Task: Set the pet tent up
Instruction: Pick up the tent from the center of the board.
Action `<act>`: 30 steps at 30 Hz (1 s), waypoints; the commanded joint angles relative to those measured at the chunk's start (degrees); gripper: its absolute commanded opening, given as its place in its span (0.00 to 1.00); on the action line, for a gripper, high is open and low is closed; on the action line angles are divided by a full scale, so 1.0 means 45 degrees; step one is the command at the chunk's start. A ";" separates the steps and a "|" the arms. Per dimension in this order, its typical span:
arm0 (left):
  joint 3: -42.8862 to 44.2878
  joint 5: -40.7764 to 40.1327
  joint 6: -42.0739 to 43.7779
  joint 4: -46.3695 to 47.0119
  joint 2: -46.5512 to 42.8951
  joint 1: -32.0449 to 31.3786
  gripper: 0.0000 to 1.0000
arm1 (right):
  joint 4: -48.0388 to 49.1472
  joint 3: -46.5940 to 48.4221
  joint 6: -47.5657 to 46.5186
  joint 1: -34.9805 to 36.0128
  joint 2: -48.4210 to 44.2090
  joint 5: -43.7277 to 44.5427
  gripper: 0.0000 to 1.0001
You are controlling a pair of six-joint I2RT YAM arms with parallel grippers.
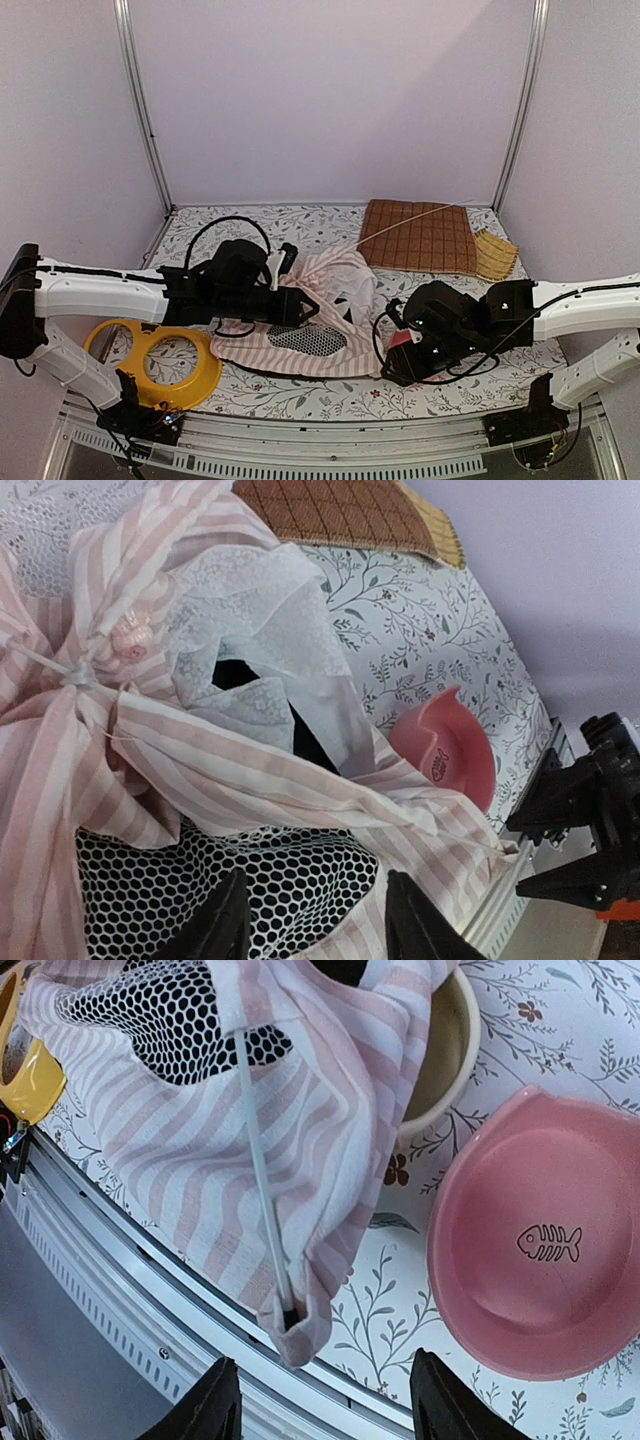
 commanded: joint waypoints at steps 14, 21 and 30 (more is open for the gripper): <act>0.1056 -0.4192 -0.1997 0.1316 0.2171 -0.1219 0.59 | 0.0075 0.0069 0.0715 0.0251 0.0091 0.0816 0.53; 0.1566 -0.4969 -0.2395 0.0944 0.2845 -0.1171 0.60 | 0.0261 0.0300 0.0556 0.0198 0.0371 0.0878 0.50; 0.2198 -0.5293 -0.2376 0.0600 0.3777 -0.1142 0.56 | 0.0602 0.0416 0.0429 0.0140 0.0483 0.0821 0.46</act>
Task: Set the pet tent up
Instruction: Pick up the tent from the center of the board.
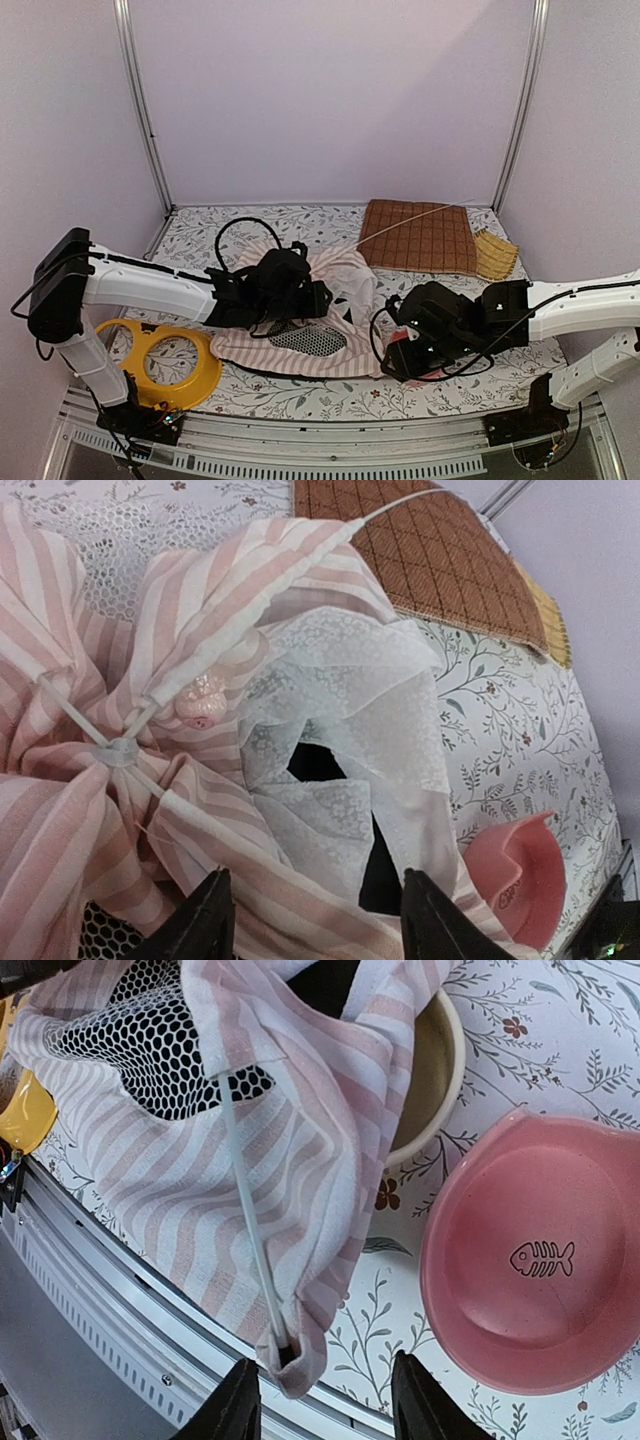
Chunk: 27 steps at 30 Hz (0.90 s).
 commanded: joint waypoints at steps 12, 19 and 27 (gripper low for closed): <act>0.0220 -0.0521 -0.0041 -0.0064 0.0596 0.0093 0.36 | 0.0959 0.0504 -0.0255 -0.0093 0.0538 0.0064 0.36; 0.0329 -0.0552 0.0011 -0.0001 0.0684 0.0155 0.21 | 0.0644 0.0569 -0.0238 -0.0118 0.0307 0.0004 0.34; 0.0333 -0.0485 -0.0008 0.0074 0.0786 0.0214 0.06 | 0.0107 0.0627 -0.0257 -0.0097 -0.0105 0.0141 0.42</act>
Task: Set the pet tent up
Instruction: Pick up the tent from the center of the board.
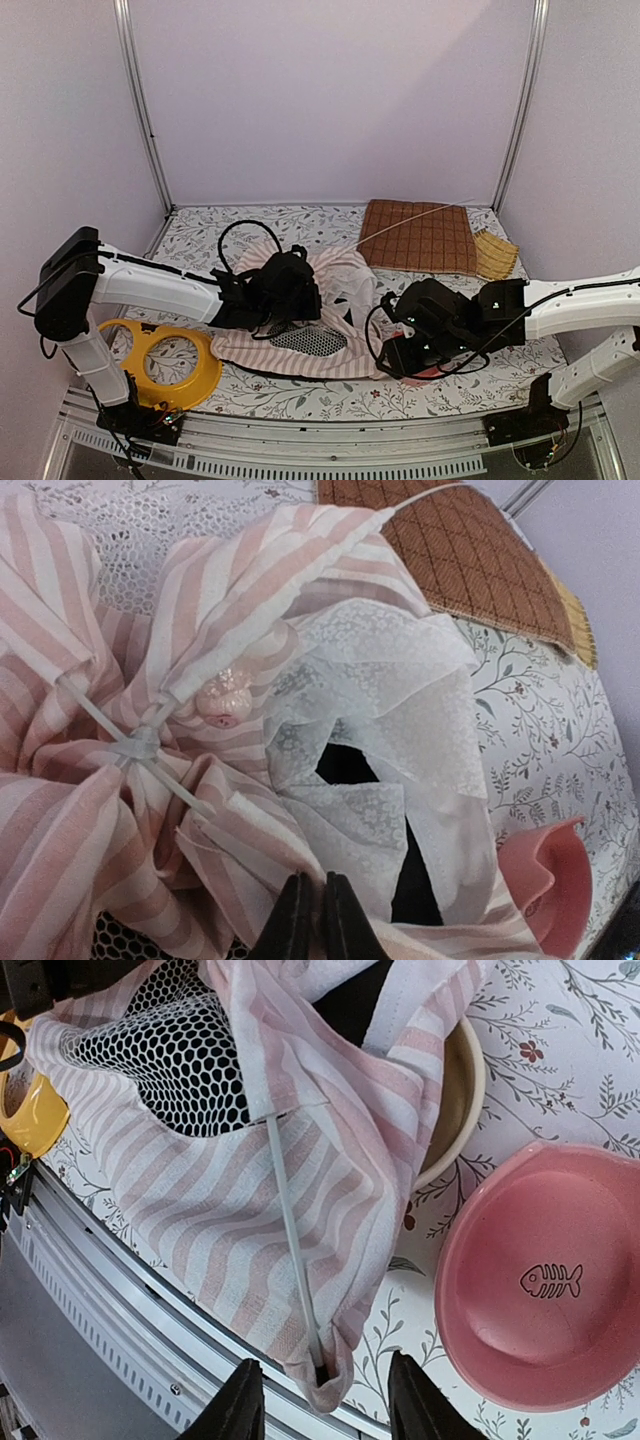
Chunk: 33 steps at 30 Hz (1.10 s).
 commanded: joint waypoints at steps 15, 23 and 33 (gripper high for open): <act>0.0298 0.0039 0.0110 0.0252 0.0236 0.0163 0.00 | -0.0120 0.0497 -0.0185 -0.0024 0.0246 0.0043 0.24; 0.0279 0.0180 0.0334 0.0363 0.0242 0.0140 0.00 | -0.0242 0.1188 -0.0348 -0.0027 0.0660 0.0538 0.00; 0.0435 0.0413 0.0878 0.0438 -0.0290 -0.0158 0.00 | -0.0715 0.3644 -0.1800 -0.0135 0.2257 0.0717 0.00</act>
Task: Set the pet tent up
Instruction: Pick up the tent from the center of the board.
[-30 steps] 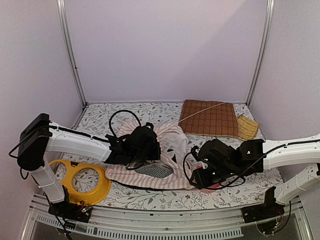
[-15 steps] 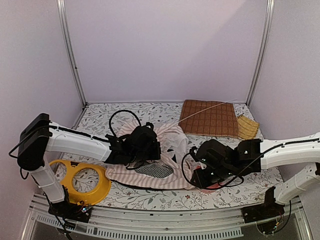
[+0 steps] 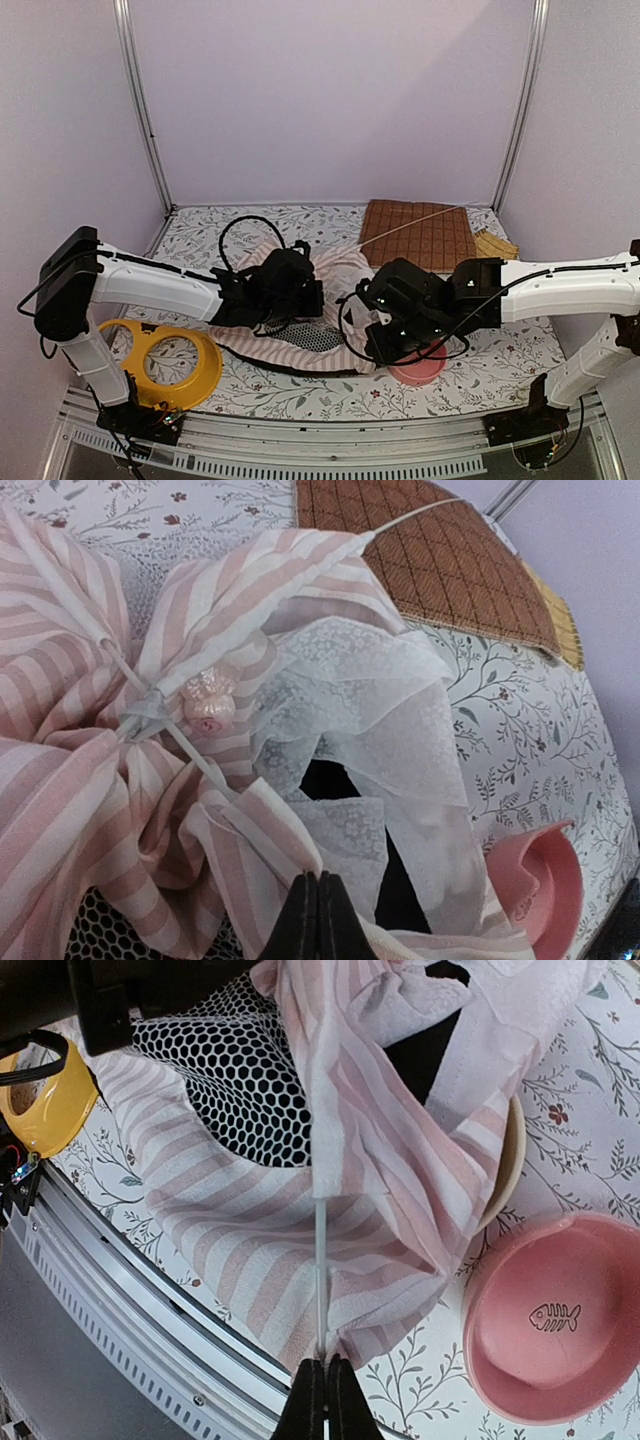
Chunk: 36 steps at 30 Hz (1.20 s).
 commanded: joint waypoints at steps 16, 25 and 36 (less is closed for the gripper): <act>-0.0020 0.0790 0.0690 0.0190 -0.1123 -0.0097 0.16 | 0.1265 0.1195 -0.1777 -0.0783 0.1238 -0.0815 0.10; -0.0156 0.0563 0.1068 -0.0524 -0.3117 0.0099 0.54 | 0.0938 0.0999 -0.1510 -0.0808 0.0433 -0.0256 0.35; -0.1238 0.1653 0.2389 -0.1763 -0.5142 0.3564 0.59 | 0.1610 0.1176 -0.1765 -0.1488 0.0262 -0.0502 0.69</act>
